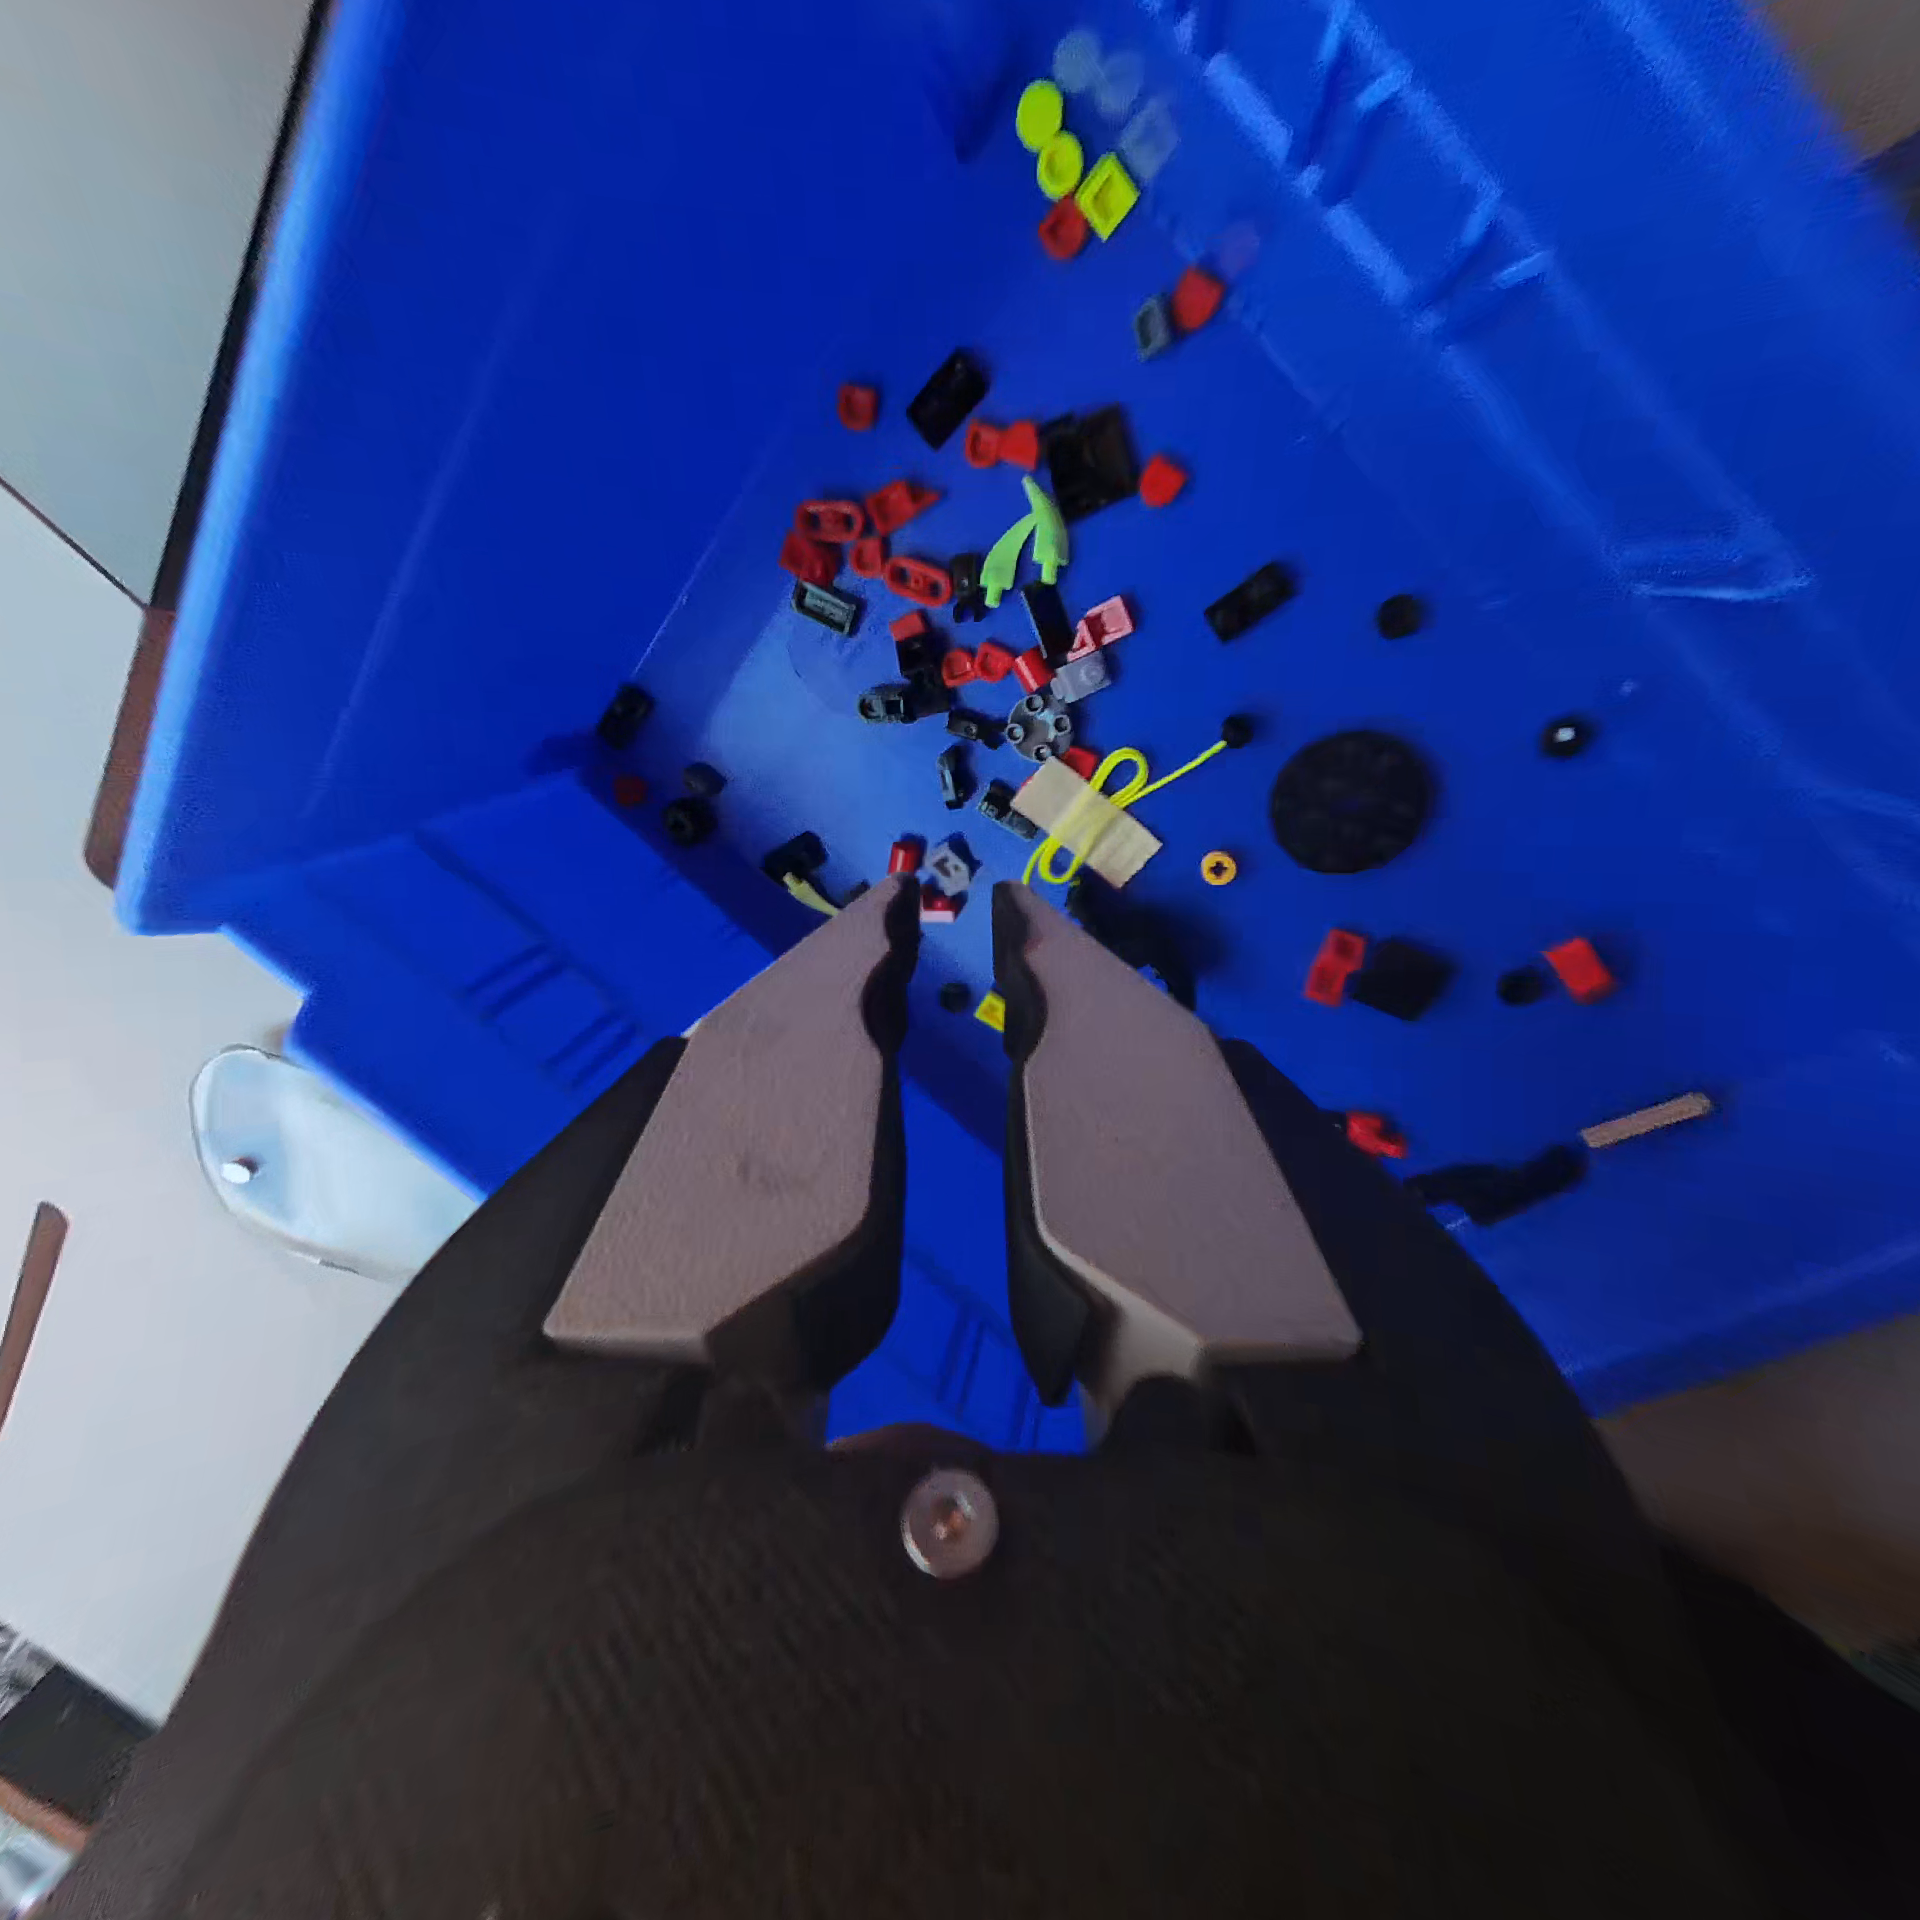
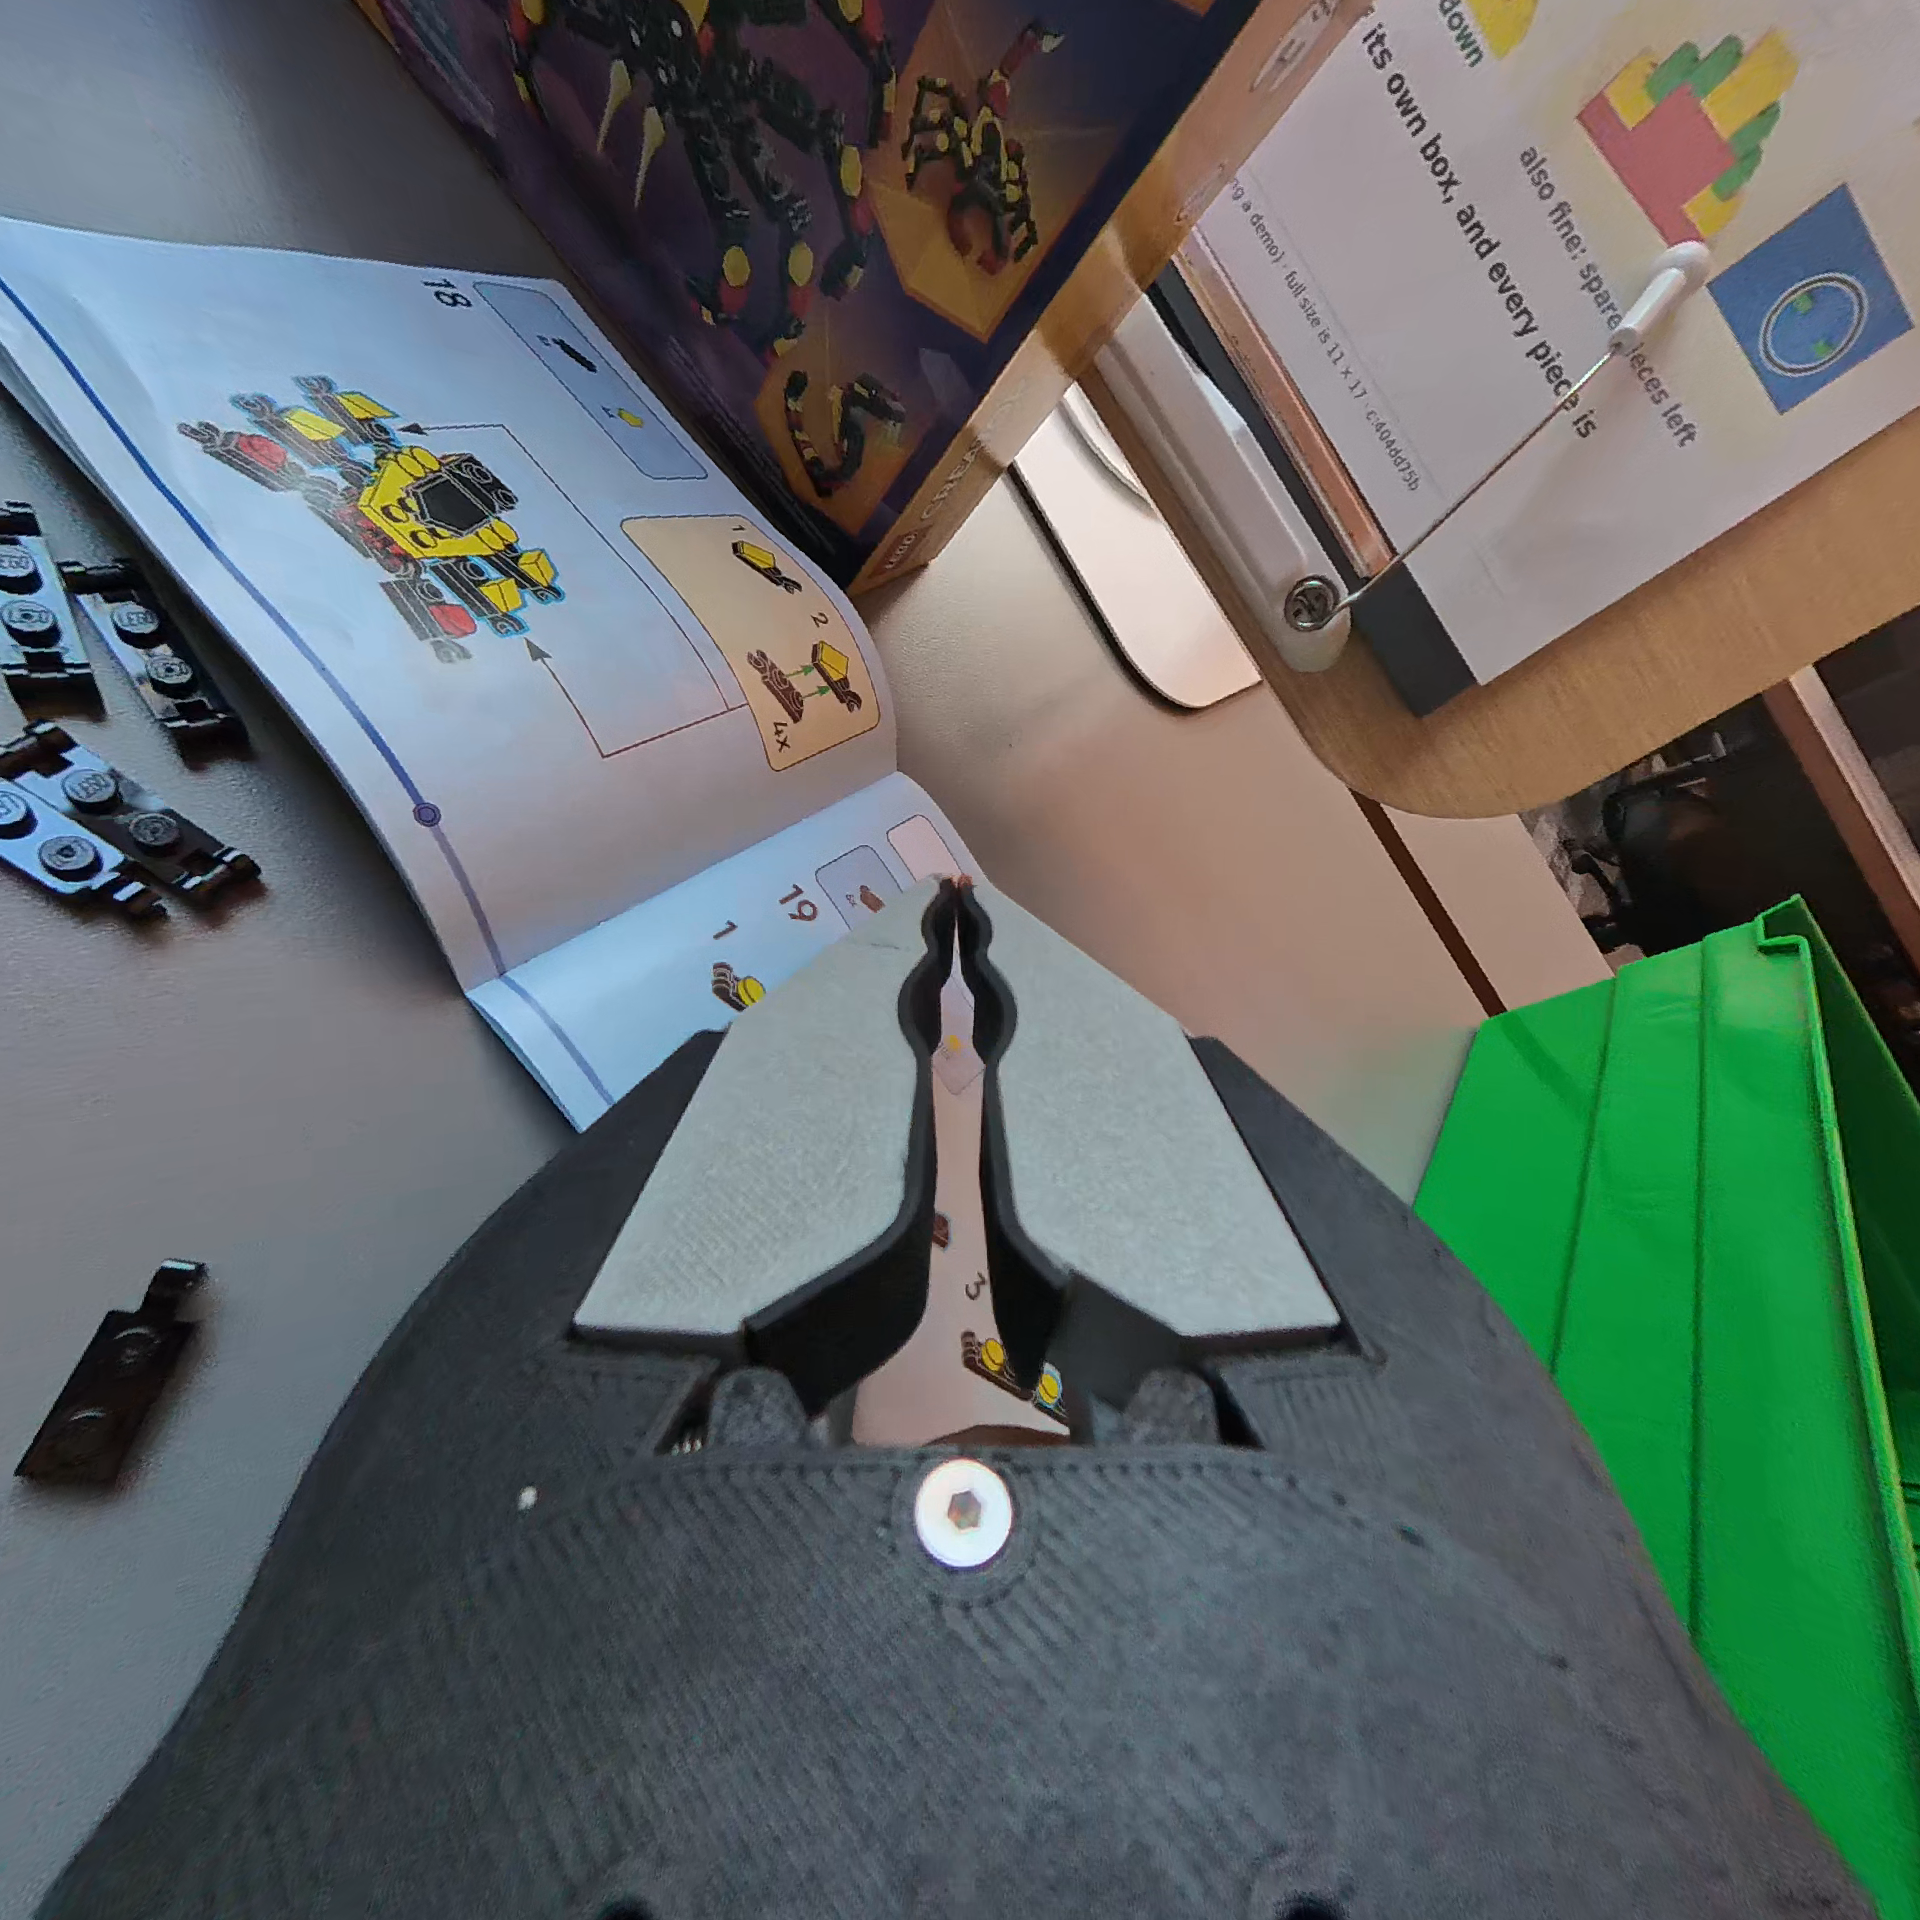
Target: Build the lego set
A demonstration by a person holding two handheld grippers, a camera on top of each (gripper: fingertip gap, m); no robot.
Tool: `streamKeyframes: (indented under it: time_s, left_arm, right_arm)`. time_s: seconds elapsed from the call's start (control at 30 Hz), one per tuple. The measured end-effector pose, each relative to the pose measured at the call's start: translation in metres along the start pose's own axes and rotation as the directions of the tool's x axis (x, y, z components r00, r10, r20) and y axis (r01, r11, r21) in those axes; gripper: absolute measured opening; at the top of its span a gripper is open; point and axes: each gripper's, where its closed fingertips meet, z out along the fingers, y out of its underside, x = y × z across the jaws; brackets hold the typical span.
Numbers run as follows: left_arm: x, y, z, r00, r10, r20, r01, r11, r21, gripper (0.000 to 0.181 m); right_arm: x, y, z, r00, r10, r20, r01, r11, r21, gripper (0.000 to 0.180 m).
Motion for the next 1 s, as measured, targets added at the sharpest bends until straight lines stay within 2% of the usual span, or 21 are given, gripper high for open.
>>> streamKeyframes:
  time_s: [0.1,0.27,0.37,0.5,0.57,0.63,0.77,0.9,1.0]
  left_arm:
    - [-0.005,0.003,0.017,1.0,0.005,0.022,-0.004,0.998,-0.067,0.014]
    - [-0.002,-0.03,0.024,1.0,-0.025,-0.018,0.025,0.999,0.043,0.018]
    - [0.003,-0.036,0.03,0.999,-0.029,-0.037,0.03,0.999,0.043,0.019]
    - [0.01,-0.031,0.048,0.998,0.006,-0.061,-0.007,1.0,-0.025,0.018]
    - [0.01,-0.013,0.055,0.997,0.018,-0.076,-0.026,0.994,-0.103,0.0]
    - [0.001,0.003,0.054,0.999,0.009,-0.051,-0.016,0.989,-0.148,0.004]
    - [-0.008,-0.015,0.04,0.994,-0.088,-0.067,0.086,0.996,-0.03,0.014]
    - [-0.002,-0.064,0.03,0.994,-0.102,-0.046,0.107,0.984,0.145,0.004]
    - [0.009,-0.072,0.041,0.996,-0.073,-0.043,0.077,0.989,0.127,0.012]
  right_arm:
    - [0.0,0.0,-0.001,1.0,0.005,0.003,-0.005,1.0,0.004,0.0]
    - [-0.002,-0.001,-0.001,1.0,-0.005,0.019,0.005,1.0,0.01,0.0]
    - [-0.003,-0.002,-0.002,1.0,-0.004,0.026,0.003,1.0,0.019,0.0]
    - [-0.004,-0.003,-0.003,0.999,0.0,0.034,-0.001,1.0,0.028,0.0]
    - [-0.004,-0.003,-0.003,0.999,-0.001,0.037,0.0,1.0,0.029,0.0]
    - [-0.005,-0.003,-0.003,0.999,-0.003,0.04,0.002,1.0,0.029,0.0]
    - [-0.006,-0.003,-0.002,0.999,-0.009,0.047,0.008,1.0,0.027,0.0]
    - [-0.007,-0.002,-0.001,0.999,-0.02,0.046,0.019,1.0,0.016,0.0]
    - [-0.007,-0.002,-0.001,0.999,-0.026,0.042,0.025,1.0,0.018,0.0]
